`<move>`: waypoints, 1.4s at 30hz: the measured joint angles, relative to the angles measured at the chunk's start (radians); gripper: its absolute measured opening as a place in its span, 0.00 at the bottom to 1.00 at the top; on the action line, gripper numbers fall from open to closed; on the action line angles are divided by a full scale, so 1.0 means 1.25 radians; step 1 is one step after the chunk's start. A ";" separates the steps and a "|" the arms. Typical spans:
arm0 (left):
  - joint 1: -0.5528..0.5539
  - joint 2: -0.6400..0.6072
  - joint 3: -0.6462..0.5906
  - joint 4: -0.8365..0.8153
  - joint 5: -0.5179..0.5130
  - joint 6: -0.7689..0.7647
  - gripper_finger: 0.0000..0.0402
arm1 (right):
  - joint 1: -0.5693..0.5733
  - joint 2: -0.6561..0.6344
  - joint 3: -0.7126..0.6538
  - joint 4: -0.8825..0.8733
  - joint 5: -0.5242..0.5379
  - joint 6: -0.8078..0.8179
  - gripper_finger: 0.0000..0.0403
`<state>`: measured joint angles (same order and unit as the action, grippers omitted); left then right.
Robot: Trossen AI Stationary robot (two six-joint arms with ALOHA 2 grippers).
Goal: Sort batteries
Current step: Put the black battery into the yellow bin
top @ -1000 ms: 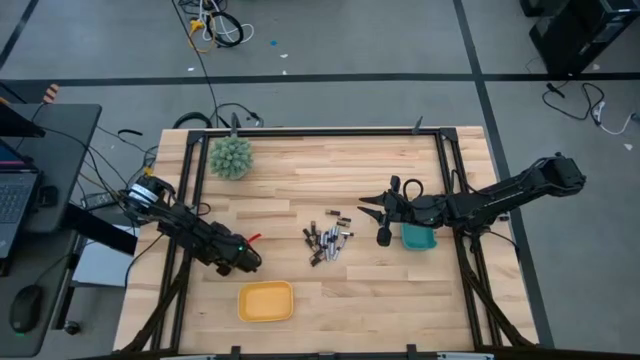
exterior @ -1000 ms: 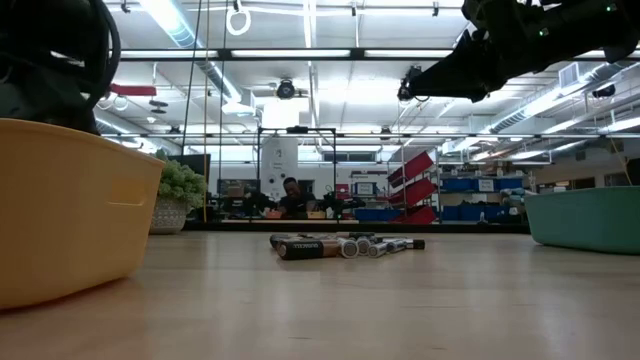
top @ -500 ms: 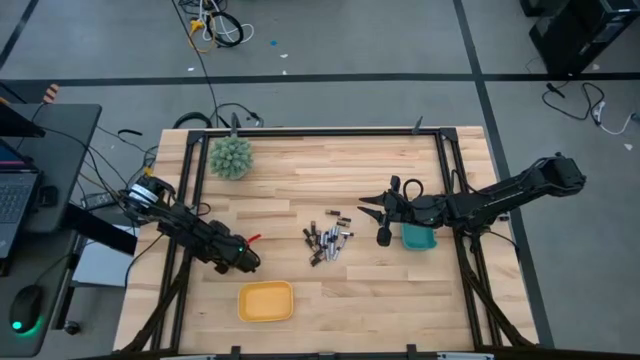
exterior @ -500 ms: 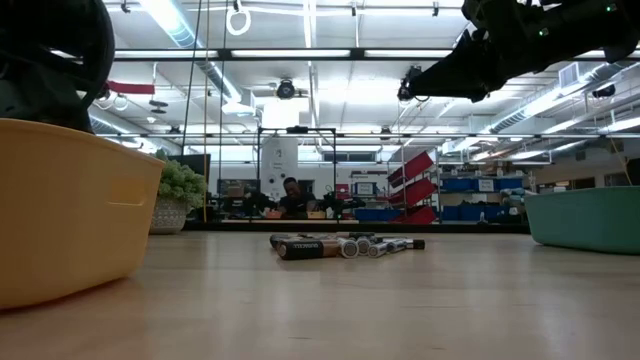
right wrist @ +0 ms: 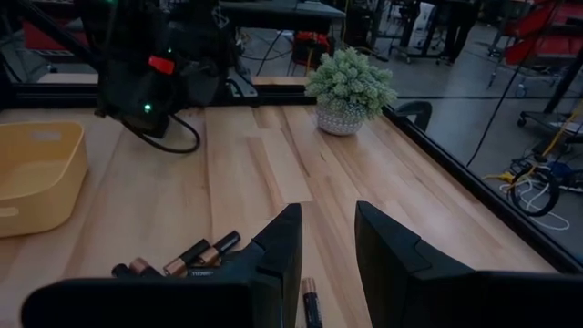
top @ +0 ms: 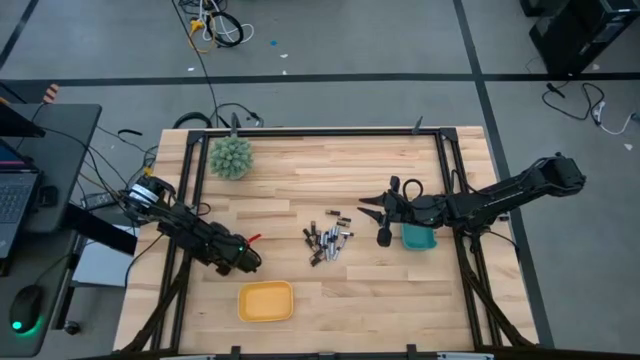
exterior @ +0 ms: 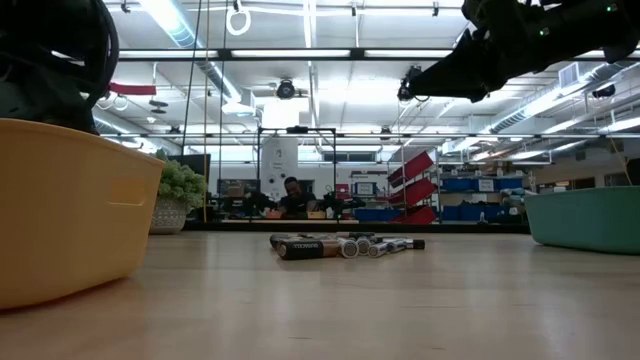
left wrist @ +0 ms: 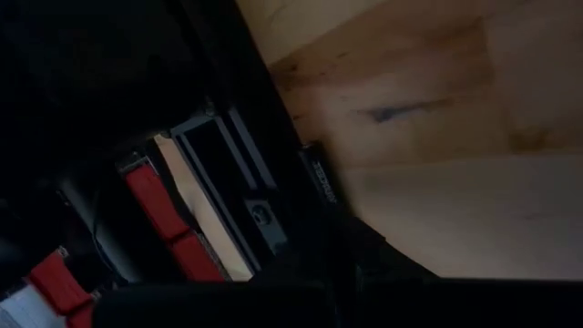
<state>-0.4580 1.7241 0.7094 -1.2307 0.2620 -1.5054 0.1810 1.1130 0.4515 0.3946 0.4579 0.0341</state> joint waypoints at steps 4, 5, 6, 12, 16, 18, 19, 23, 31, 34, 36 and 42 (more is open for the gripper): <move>0.000 0.005 -0.001 0.006 -0.017 -0.025 0.00 | 0.000 0.000 0.000 0.000 -0.005 0.000 0.22; 0.000 0.011 -0.001 0.005 -0.021 -0.026 0.00 | 0.000 0.000 0.000 0.000 -0.005 0.000 0.22; -0.001 0.016 -0.001 0.005 -0.027 -0.027 0.00 | 0.000 0.000 0.000 0.000 -0.006 0.000 0.22; -0.049 0.037 0.001 -0.001 -0.055 -0.060 0.00 | 0.000 0.000 0.000 -0.005 -0.006 0.012 0.22; -0.052 0.049 0.001 0.000 -0.056 -0.064 0.00 | 0.000 0.000 0.000 -0.007 -0.013 0.023 0.22; -0.053 0.049 0.001 0.002 -0.060 -0.072 0.00 | 0.000 0.000 0.000 -0.008 -0.021 0.028 0.22; -0.053 0.049 0.000 0.004 -0.061 -0.075 0.00 | 0.000 0.000 0.000 -0.007 -0.024 0.029 0.22; -0.053 0.050 0.000 0.005 -0.062 -0.076 0.00 | 0.000 0.000 0.000 -0.007 -0.026 0.034 0.22; -0.053 0.050 -0.002 0.030 -0.065 -0.089 0.00 | 0.000 0.000 0.000 -0.006 -0.026 0.036 0.22; -0.053 0.050 0.004 0.032 -0.065 -0.098 0.00 | 0.000 0.000 0.000 -0.006 -0.026 0.036 0.22; -0.053 0.050 0.017 0.011 -0.069 -0.099 0.00 | 0.000 0.000 0.000 -0.006 -0.026 0.036 0.22; -0.053 0.014 0.064 -0.042 -0.098 -0.080 0.00 | 0.000 0.000 0.000 -0.006 -0.026 0.036 0.22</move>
<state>-0.5240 1.7413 0.7895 -1.2831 0.1391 -1.6058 0.1808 1.1130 0.4515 0.3876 0.4249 0.0792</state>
